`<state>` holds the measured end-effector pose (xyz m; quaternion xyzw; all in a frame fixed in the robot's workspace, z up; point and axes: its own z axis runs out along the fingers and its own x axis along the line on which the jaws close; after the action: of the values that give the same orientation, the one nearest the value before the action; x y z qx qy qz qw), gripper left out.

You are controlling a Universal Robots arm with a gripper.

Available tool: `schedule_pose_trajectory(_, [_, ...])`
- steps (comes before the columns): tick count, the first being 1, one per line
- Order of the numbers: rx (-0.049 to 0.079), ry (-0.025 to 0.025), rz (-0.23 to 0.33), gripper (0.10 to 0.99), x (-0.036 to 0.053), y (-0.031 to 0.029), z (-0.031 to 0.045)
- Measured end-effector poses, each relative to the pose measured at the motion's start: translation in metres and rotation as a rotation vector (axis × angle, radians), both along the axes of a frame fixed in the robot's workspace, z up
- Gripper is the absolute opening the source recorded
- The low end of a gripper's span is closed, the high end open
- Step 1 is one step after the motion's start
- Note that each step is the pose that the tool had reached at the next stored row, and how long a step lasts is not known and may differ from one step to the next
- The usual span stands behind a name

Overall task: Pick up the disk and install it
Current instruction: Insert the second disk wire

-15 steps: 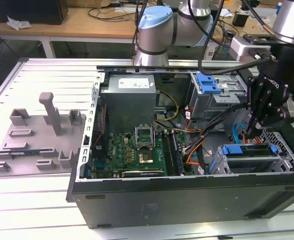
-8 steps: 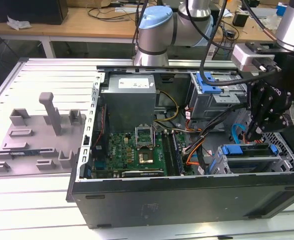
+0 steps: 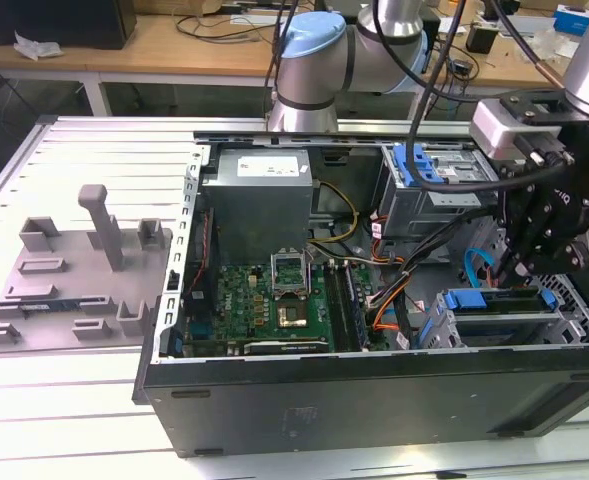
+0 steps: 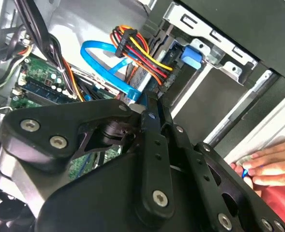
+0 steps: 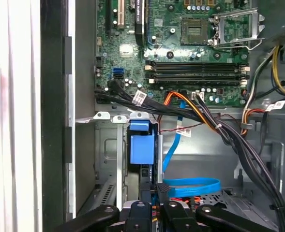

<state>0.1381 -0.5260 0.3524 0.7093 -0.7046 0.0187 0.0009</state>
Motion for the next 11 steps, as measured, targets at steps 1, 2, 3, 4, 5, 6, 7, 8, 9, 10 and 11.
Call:
schedule_pose_trajectory(1, [0.011,-0.0002,0.000,0.161,0.0000,-0.0009,-0.0003])
schedule_pose_trajectory(2, [0.016,-0.0001,0.000,0.161,0.0000,-0.0017,-0.0005])
schedule_pose_trajectory(3, [0.019,-0.0002,0.000,0.161,0.0000,-0.0025,-0.0006])
schedule_pose_trajectory(4, [0.022,-0.0002,0.000,0.161,0.0000,-0.0040,-0.0007])
schedule_pose_trajectory(5, [0.022,-0.0002,0.000,0.161,0.0000,-0.0047,-0.0007])
schedule_pose_trajectory(6, [0.022,-0.0002,0.000,0.161,0.0000,-0.0052,-0.0007])
schedule_pose_trajectory(7, [0.022,-0.0002,0.000,0.161,0.0001,-0.0063,-0.0007])
schedule_pose_trajectory(8, [0.022,-0.0002,0.000,0.161,0.0003,-0.0068,-0.0008])
schedule_pose_trajectory(9, [0.022,-0.0002,0.000,0.161,0.0005,-0.0071,-0.0008])
schedule_pose_trajectory(10, [0.022,-0.0002,0.000,0.161,0.0008,-0.0073,-0.0009])
schedule_pose_trajectory(11, [0.022,-0.0001,0.000,0.161,0.0010,-0.0074,-0.0011])
